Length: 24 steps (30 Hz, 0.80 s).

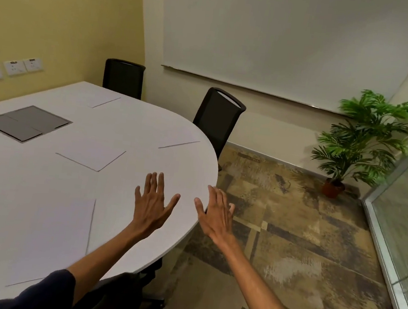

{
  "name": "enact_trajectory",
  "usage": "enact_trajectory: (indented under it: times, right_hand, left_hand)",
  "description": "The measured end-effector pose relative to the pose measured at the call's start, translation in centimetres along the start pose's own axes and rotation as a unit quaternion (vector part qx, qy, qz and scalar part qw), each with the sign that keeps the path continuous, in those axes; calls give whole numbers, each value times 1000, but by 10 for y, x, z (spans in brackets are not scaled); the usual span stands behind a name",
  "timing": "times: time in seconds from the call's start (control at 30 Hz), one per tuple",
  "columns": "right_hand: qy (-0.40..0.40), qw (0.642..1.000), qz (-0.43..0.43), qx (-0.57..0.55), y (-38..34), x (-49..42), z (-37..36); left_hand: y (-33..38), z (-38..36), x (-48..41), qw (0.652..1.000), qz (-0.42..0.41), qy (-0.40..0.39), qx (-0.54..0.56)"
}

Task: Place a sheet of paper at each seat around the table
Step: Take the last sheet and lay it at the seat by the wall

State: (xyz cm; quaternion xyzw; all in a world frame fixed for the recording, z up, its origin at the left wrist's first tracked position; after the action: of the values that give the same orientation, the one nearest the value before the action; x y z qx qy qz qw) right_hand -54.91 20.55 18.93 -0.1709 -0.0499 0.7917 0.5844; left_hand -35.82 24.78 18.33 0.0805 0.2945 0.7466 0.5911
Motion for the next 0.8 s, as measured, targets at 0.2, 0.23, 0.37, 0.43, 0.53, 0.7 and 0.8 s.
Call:
enact_trajectory:
  times: [0.2, 0.23, 0.37, 0.43, 0.53, 0.7, 0.8]
  right_hand:
    - [-47, 997, 57, 5, 4, -84, -43]
    - [-54, 996, 67, 6, 5, -100, -48]
    - [-77, 992, 98, 11, -2, -162, -59]
    - [-80, 990, 117, 5, -11, -187, -65]
    - [-90, 985, 148, 1, -27, -221, -78]
    - [-125, 974, 189, -19, -50, -269, -117]
    - [-153, 965, 213, -19, -59, -301, -146]
  left_hand:
    - [-39, -30, -59, 995, 90, 33, 12]
    - [-44, -33, -67, 994, 105, 37, 14]
    - [-57, -42, -93, 987, 156, 39, 16]
    - [-64, -41, -103, 983, 174, 53, 11]
    - [-77, -35, -118, 975, 212, 73, 1]
    - [-108, -28, -139, 954, 279, 105, -33]
    - [-125, -33, -156, 939, 318, 123, -44]
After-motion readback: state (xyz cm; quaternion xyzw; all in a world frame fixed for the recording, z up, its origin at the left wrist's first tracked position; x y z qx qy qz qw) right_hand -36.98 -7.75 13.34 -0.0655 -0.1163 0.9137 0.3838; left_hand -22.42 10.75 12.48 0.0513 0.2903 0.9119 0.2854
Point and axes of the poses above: each hand's wrist, its own x-axis away from the middle knuckle, its own z-axis out of the back of the hand, y = z × x, the point moved 7 cm from there along -x, towards the middle knuckle, and after that the axes turned 12 degrees about x, right-handed, at the moved point
